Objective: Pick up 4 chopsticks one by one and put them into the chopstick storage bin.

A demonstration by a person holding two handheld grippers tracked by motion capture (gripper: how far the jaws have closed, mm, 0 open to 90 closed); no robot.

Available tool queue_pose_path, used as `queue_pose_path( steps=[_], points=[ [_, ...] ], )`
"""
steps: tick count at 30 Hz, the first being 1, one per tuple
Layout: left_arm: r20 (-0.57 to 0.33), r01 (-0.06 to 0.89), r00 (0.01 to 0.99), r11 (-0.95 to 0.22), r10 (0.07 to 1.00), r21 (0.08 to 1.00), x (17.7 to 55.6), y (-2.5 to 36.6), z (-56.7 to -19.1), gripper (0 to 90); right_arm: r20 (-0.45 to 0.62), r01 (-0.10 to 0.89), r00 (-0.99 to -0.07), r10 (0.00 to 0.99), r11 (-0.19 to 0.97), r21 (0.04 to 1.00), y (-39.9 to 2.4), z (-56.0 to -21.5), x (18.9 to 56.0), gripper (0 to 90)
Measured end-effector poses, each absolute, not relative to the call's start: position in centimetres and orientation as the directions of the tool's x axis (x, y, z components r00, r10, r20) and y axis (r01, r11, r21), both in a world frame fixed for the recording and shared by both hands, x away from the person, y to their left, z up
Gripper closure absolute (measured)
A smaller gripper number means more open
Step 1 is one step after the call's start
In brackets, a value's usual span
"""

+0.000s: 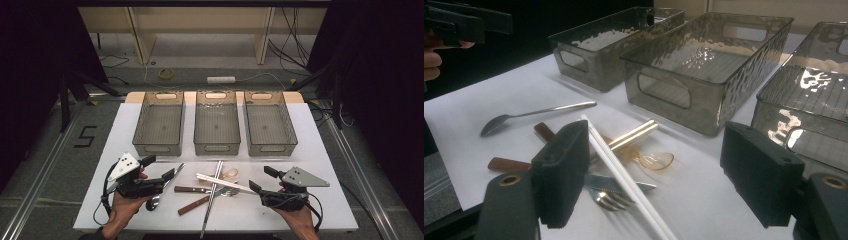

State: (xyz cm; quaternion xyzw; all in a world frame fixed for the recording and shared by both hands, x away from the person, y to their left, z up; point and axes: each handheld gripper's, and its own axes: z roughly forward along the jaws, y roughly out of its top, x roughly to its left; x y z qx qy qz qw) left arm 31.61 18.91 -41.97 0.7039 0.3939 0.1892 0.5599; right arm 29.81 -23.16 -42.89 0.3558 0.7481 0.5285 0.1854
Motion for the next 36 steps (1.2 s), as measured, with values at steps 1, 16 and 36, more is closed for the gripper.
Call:
queue_pose_path(
  steps=[1, 16, 36],
  points=[
    [-0.174, 0.343, 0.618, -0.064, 0.766, 0.937, 31.6, 18.9, -42.0, 15.1, 0.102, 0.340, -0.677, 0.729, 0.186, 0.922, -23.2, -42.9, 29.8, 29.0],
    [-0.177, 0.346, 0.617, -0.063, 0.767, 0.936, 31.7, 18.9, -42.0, 15.1, 0.066, 0.357, -0.751, 0.657, 0.320, 0.878, -23.1, -41.2, 31.5, 32.1],
    [-0.162, 0.339, 0.619, -0.075, 0.769, 0.938, 31.6, 18.8, -42.0, 15.1, 0.007, 0.388, -0.871, 0.491, 0.680, 0.622, -18.3, -42.0, 37.3, 46.3]
  ],
)
